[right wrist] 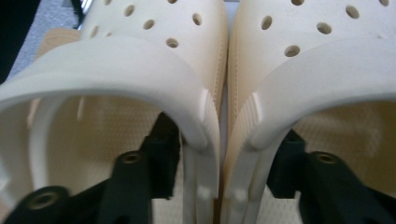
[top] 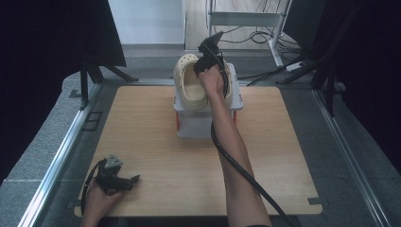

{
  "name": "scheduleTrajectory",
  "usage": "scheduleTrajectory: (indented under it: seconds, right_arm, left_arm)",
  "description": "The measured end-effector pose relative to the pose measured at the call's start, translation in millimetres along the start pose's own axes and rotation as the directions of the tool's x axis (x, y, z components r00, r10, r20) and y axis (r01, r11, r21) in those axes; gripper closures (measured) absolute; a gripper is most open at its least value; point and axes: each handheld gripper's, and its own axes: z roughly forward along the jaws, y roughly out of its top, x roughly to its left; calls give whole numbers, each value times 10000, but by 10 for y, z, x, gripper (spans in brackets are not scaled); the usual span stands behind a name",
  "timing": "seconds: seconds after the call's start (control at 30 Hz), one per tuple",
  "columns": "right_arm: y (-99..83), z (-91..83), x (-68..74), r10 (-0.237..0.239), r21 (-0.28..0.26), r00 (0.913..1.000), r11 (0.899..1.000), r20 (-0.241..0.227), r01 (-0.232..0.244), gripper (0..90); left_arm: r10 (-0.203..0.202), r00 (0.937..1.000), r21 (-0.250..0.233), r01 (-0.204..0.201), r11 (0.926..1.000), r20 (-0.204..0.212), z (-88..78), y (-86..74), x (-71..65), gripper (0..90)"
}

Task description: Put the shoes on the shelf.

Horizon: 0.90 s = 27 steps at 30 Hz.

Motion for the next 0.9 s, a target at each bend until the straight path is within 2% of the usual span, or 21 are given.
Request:
scheduleTrajectory:
  seconds: [0.1, 0.23, 0.33, 0.4, 0.53, 0.7, 0.8, 0.9]
  right_arm:
    - [-18, -58, 16, -822, 0, 9964, 9966, -220, 822, 388]
    - [-44, -121, 32, -1565, -21, 9870, 9877, -378, 1565, 310]
    - [-68, -167, 34, -2054, -145, 9783, 9786, -277, 2050, 272]
    - [-83, -195, 27, -2243, -210, 9741, 9744, -278, 2237, 255]
    - [-129, -245, 31, -2800, -265, 9593, 9599, -367, 2792, 222]
    - [-213, -317, 20, -3096, -396, 9493, 9506, -544, 3078, 199]
    - [-279, -378, 12, -3371, -511, 9392, 9411, -652, 3343, 186]
    - [-353, -460, 7, -3473, -837, 9342, 9364, -814, 3408, 182]
  left_arm:
    - [-1, 10000, -1, 1, 10000, 0, 0, 0, 0, 0]
    - [0, 10000, -2, 0, 10000, -1, 0, 0, 0, 0]
    - [-2, 10000, -3, 2, 10000, -3, 0, 0, -1, 0]
    - [-1, 10000, -2, 1, 10000, -2, 0, 0, 0, 0]
    - [1, 10000, -9, -1, 10000, -13, 1, -1, -1, 0]
    - [0, 10000, -7, 0, 10000, -10, 1, -1, -1, 0]
    - [0, 10000, -7, 0, 10000, -11, 1, 0, -1, 0]
    - [-3, 10000, -7, 3, 10000, -11, 1, 0, -1, 0]
